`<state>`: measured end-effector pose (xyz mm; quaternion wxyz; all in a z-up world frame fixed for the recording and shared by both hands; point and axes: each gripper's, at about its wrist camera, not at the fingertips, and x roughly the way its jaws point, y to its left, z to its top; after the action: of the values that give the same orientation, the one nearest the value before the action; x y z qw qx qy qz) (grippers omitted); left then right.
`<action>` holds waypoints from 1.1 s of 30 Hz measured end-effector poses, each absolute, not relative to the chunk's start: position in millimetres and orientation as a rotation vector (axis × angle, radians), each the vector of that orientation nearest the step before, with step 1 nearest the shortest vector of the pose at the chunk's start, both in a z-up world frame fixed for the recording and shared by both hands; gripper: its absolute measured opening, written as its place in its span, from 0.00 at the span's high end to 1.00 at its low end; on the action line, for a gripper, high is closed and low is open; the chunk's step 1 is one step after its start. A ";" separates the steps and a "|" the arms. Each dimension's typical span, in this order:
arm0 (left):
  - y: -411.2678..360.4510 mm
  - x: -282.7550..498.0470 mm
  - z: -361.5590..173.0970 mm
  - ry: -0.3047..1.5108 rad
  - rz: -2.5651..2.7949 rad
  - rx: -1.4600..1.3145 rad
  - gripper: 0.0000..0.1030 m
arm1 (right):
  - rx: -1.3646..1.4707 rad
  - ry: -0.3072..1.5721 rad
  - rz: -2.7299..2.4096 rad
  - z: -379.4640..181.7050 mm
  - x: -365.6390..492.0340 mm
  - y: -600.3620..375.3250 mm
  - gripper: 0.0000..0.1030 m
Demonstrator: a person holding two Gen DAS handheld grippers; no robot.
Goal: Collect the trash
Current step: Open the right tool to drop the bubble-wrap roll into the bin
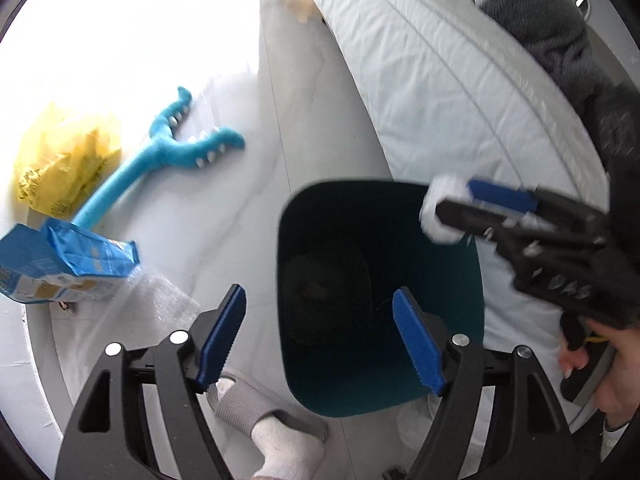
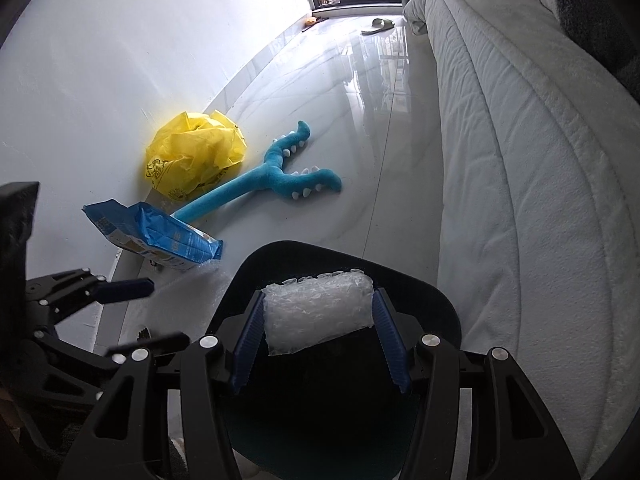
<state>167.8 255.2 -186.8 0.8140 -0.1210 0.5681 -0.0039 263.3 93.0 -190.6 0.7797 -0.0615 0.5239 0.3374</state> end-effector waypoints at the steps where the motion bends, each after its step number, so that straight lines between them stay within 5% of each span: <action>1: 259.2 166.3 -180.9 1.183 0.005 -0.259 0.23 | -0.135 1.142 0.726 -194.7 263.3 94.4 0.47; 17: 267.4 152.7 -94.8 0.874 0.048 -0.181 0.12 | -0.224 1.283 0.687 -255.2 252.4 110.7 0.41; 21: 258.9 149.6 -64.2 0.757 0.058 -0.149 0.08 | -0.210 1.297 0.700 -249.5 245.9 108.8 0.27; 33: 239.8 152.4 -20.8 0.611 0.048 -0.151 0.07 | -0.160 1.189 0.778 -186.7 231.7 95.0 0.23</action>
<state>152.4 239.8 -20.8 0.9506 -0.0743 0.3005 0.0236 231.7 95.0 -186.7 0.7552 -0.0733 0.5450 0.3567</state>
